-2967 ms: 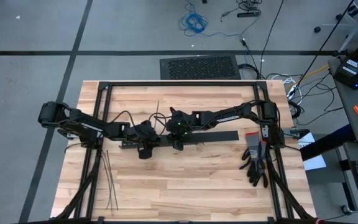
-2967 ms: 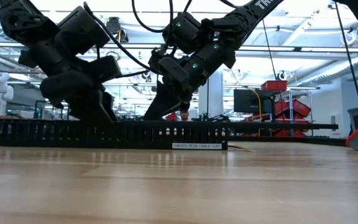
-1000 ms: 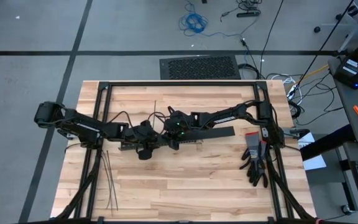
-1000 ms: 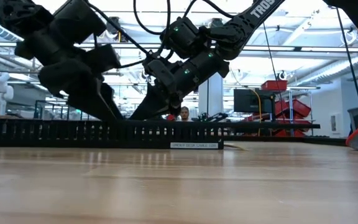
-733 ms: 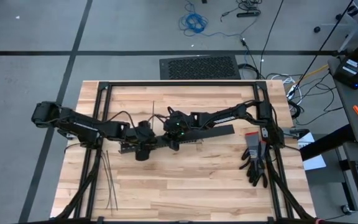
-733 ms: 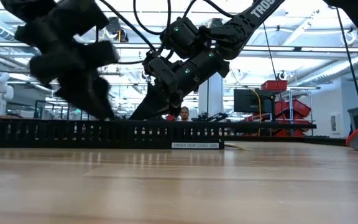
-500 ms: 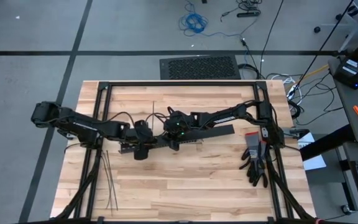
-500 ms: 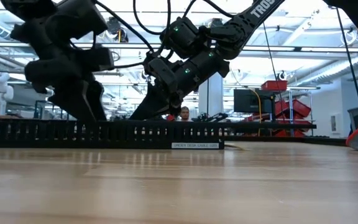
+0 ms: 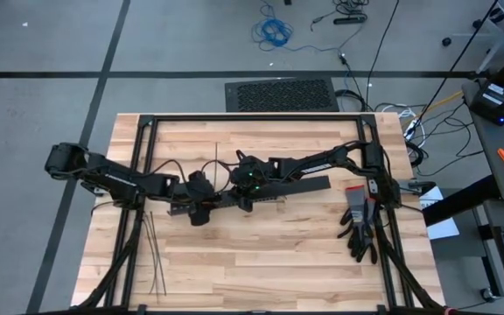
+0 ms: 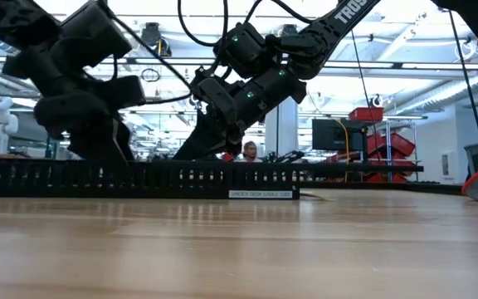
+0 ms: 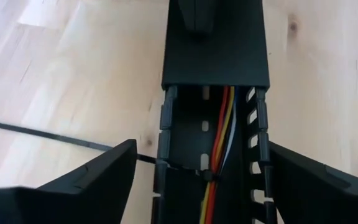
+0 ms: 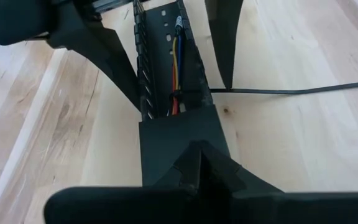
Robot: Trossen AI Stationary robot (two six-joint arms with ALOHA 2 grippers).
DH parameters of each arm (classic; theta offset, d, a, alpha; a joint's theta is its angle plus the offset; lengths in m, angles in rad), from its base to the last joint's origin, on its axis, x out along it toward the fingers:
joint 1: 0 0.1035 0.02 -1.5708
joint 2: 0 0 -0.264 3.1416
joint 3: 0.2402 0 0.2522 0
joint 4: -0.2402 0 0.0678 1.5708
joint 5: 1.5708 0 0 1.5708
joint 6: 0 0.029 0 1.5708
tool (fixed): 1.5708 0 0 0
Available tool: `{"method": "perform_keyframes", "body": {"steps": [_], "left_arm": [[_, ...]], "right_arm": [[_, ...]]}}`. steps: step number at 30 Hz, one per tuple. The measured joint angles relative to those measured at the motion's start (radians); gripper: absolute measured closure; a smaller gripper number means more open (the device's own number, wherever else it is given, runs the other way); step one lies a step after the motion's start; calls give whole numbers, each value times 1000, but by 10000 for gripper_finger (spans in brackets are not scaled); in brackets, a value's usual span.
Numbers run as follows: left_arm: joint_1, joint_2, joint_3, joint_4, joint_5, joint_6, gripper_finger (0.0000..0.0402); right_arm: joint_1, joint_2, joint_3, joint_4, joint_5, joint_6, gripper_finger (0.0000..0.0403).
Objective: Ziptie cables
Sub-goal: Close the black cable duct
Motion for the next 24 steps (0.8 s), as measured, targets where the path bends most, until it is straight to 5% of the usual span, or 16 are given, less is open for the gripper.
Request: {"method": "perform_keyframes", "body": {"steps": [13, 24], "left_arm": [[-2, 1, -115, 237, -29, -14, 151], [-32, 3, -163, 348, -54, -47, 162]], "right_arm": [[-1, 0, 0, -6, 3, 2, 403], [3, 1, -2, 41, -10, 4, 403]]}}
